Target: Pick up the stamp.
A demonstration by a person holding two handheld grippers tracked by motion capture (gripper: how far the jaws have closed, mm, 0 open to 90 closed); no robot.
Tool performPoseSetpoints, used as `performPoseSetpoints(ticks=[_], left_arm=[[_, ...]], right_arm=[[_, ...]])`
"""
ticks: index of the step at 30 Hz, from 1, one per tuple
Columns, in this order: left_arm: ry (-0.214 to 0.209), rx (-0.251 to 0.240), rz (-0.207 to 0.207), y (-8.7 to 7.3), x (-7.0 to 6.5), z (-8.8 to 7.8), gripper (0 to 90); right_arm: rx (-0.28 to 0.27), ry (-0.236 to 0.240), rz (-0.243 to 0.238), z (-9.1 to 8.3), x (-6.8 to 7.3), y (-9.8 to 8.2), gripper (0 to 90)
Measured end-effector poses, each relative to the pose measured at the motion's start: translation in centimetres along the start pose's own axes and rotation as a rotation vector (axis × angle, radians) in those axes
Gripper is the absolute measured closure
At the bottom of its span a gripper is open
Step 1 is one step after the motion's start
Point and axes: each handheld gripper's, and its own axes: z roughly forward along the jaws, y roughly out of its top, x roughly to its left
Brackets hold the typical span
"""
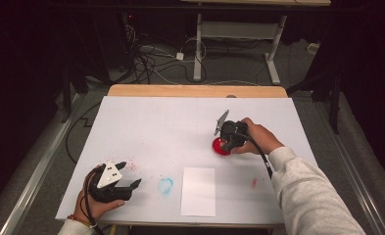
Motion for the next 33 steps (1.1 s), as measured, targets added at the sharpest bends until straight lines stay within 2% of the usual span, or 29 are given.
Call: performPoseSetpoints(ticks=[3,6,16,23,33], left_arm=[[-0.005,-0.001,-0.002,-0.06,0.06,-0.03,22.6],[-0.007,0.001,-0.004,-0.08,0.11,0.0,22.6],[-0.015,0.007,-0.005,-0.13,0.2,0.11,22.6],[-0.018,0.009,-0.003,-0.11,0.18,0.17,22.5],[-0.021,0.002,-0.006,0.23,0.22,0.49,22.6]], right_arm=[[0.007,0.0,-0.012,0.1,0.09,0.07,67.3],[0.008,0.005,-0.014,0.1,0.17,0.06,74.2],[-0.001,0.009,-0.021,0.13,0.32,0.16,75.8],[0.0,0.014,0.007,0.16,0.29,0.12,76.1],[-0.027,0.027,0.049,0.47,-0.07,-0.21,75.9]])
